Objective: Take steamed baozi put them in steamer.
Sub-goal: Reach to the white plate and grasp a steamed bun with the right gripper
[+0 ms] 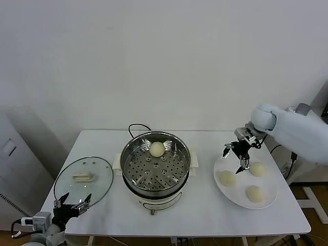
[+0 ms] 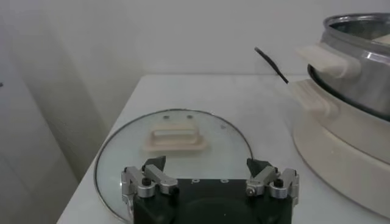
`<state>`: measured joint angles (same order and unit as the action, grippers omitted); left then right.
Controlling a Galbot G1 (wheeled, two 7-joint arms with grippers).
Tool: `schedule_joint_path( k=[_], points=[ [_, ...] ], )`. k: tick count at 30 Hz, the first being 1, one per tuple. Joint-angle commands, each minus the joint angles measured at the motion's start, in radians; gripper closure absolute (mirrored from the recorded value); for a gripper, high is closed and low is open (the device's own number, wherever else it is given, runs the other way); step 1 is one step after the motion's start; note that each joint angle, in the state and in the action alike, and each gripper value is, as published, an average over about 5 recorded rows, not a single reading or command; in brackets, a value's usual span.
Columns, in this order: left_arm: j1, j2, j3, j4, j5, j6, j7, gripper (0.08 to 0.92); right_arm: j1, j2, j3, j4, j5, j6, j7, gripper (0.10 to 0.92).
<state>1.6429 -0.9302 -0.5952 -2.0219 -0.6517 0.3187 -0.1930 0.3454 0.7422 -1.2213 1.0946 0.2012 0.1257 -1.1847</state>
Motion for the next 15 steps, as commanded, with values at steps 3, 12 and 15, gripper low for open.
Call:
schedule_joint_path(
  k=[3,12,15],
  points=[
    [0.002,-0.001,-0.001,0.001,0.000,0.000,0.000,0.177,-0.171,0.009,0.111,-0.052,-0.078,-0.032,0.045,0.203],
    [0.004,0.000,-0.001,0.004,0.001,-0.002,0.000,0.177,-0.221,0.038,0.167,-0.094,-0.123,-0.024,0.064,0.203],
    [0.004,-0.001,-0.001,0.004,0.001,-0.002,0.000,0.177,-0.234,0.046,0.182,-0.106,-0.134,-0.022,0.066,0.213]
  ],
)
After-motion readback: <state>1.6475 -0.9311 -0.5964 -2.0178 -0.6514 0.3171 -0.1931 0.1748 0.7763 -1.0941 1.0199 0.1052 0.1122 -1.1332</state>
